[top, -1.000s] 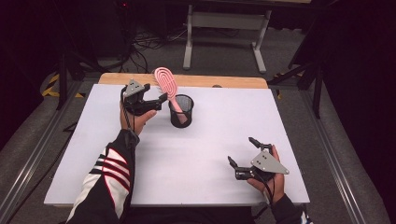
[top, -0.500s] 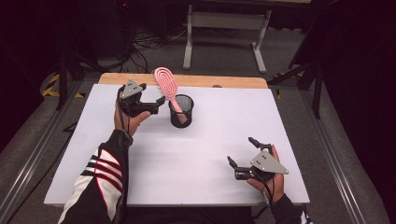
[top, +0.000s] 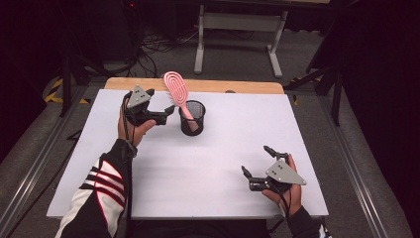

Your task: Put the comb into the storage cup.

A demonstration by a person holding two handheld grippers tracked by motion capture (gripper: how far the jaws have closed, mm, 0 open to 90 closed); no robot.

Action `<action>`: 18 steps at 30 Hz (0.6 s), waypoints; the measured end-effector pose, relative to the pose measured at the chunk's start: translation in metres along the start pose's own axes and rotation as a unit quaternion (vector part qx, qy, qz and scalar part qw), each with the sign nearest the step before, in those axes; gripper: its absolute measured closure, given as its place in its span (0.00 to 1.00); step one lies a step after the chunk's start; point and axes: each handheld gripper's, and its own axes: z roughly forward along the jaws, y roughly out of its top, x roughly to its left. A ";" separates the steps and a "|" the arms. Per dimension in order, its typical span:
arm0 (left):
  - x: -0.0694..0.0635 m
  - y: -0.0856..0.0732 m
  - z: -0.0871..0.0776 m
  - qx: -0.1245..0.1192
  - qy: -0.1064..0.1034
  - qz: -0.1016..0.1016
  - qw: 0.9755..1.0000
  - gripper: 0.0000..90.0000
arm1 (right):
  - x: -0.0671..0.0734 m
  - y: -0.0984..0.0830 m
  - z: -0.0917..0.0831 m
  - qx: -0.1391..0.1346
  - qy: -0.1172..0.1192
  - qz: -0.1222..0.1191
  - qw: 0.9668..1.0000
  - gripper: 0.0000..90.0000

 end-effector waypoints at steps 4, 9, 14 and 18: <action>-0.001 0.001 -0.005 -0.001 -0.001 0.008 1.000 0.08 | 0.000 0.000 0.000 0.001 0.000 0.000 1.000 0.06; -0.003 0.002 -0.012 -0.005 -0.003 0.015 1.000 0.08 | 0.000 0.000 0.001 0.002 0.001 0.000 1.000 0.06; -0.005 0.003 -0.017 -0.009 -0.004 0.022 1.000 0.08 | 0.001 0.000 0.000 0.001 0.000 -0.001 1.000 0.06; -0.009 0.002 -0.020 -0.011 -0.007 0.031 0.999 0.08 | 0.001 0.000 0.001 0.002 0.001 -0.001 1.000 0.06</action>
